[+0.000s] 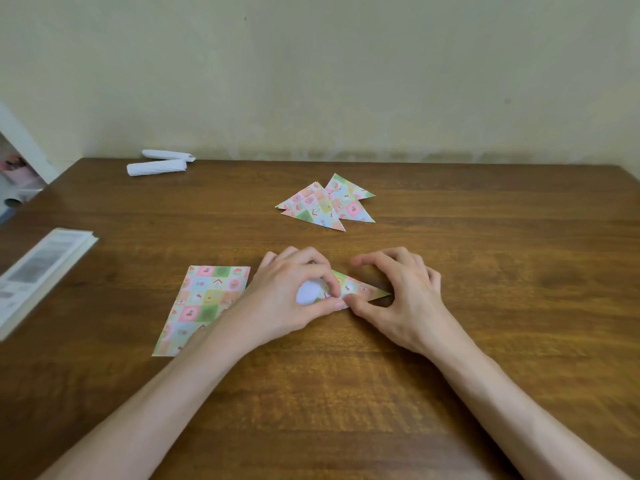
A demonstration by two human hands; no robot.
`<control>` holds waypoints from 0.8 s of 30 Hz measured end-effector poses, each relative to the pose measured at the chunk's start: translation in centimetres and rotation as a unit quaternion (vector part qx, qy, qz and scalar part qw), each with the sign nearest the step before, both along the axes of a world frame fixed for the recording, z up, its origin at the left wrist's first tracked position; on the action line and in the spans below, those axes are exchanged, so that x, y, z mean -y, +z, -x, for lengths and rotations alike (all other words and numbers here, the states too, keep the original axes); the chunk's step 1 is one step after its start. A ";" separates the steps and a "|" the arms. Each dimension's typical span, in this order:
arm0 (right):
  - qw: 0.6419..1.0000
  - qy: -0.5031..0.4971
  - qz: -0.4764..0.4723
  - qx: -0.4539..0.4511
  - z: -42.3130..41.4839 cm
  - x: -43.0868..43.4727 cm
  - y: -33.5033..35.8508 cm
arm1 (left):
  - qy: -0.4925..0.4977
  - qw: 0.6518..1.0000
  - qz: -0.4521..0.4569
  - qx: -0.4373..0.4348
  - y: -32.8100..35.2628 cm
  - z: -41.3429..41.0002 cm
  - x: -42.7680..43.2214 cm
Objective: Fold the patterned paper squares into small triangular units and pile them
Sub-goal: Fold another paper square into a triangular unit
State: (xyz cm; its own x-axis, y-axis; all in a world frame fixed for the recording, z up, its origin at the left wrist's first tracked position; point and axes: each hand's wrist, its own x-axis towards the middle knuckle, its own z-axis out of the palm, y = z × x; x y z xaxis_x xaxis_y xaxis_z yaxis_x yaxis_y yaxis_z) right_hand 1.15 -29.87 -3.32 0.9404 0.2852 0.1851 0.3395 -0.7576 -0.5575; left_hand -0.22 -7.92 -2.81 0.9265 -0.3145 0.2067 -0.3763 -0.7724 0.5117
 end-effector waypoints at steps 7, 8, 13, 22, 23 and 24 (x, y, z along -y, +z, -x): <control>1.000 0.007 0.011 -0.010 0.1 -0.1 0.3 | -0.029 0.998 -0.014 -0.056 0.8 -0.1 -0.8; 1.000 0.008 0.011 -0.011 0.1 0.0 0.3 | -0.037 0.997 -0.019 -0.068 1.0 -0.1 -1.1; 1.000 0.009 0.016 -0.013 0.1 0.1 0.4 | -0.090 0.985 -0.050 -0.141 2.4 -0.3 -3.2; 0.999 0.012 0.017 -0.033 -0.1 0.2 0.6 | -0.119 0.972 -0.092 -0.180 3.2 -0.6 -4.1; 0.999 0.014 0.015 -0.040 -0.1 0.3 0.8 | -0.118 0.972 -0.092 -0.180 3.2 -0.6 -4.2; 0.998 0.016 0.011 -0.052 -0.2 0.5 1.0 | -0.116 0.973 -0.091 -0.180 3.1 -0.6 -4.2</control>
